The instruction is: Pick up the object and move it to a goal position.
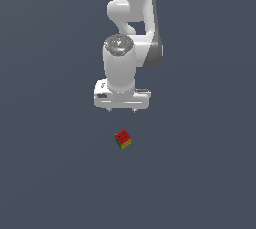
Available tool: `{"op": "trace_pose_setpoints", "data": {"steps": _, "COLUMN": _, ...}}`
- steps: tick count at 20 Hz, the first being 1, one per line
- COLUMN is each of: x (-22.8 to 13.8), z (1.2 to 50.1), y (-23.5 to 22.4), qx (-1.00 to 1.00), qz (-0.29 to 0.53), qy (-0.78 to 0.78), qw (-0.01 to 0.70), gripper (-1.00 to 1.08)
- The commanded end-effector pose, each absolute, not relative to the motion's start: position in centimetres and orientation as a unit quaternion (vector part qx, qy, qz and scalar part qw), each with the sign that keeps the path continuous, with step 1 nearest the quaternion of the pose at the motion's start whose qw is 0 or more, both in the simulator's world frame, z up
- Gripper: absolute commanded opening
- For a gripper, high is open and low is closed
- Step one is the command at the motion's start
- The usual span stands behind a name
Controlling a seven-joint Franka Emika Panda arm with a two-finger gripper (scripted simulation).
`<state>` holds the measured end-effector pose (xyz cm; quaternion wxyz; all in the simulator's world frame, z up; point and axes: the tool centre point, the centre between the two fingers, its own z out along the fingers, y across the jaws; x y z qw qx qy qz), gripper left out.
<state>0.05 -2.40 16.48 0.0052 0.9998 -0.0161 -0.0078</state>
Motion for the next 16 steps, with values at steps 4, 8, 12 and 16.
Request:
{"op": "trace_pose_setpoints", "data": {"steps": 4, "x": 0.2, "z": 16.6, "y": -2.1, "qx": 1.0, "qz": -0.006, "qy": -0.014, "qw": 0.003, "gripper": 1.0}}
{"op": "trace_pose_setpoints", "data": {"steps": 8, "x": 0.7, "z": 17.3, "y": -0.7, "qx": 1.0, "qz": 0.001, "qy": -0.005, "qw": -0.005, "gripper": 1.0}}
{"op": "trace_pose_setpoints", "data": {"steps": 12, "x": 0.8, "z": 17.6, "y": -0.1, "qx": 1.0, "qz": 0.004, "qy": 0.003, "qw": -0.008, "gripper": 1.0}}
{"op": "trace_pose_setpoints", "data": {"steps": 16, "x": 0.8, "z": 17.6, "y": -0.3, "qx": 1.0, "qz": 0.004, "qy": 0.0, "qw": -0.007, "gripper": 1.0}}
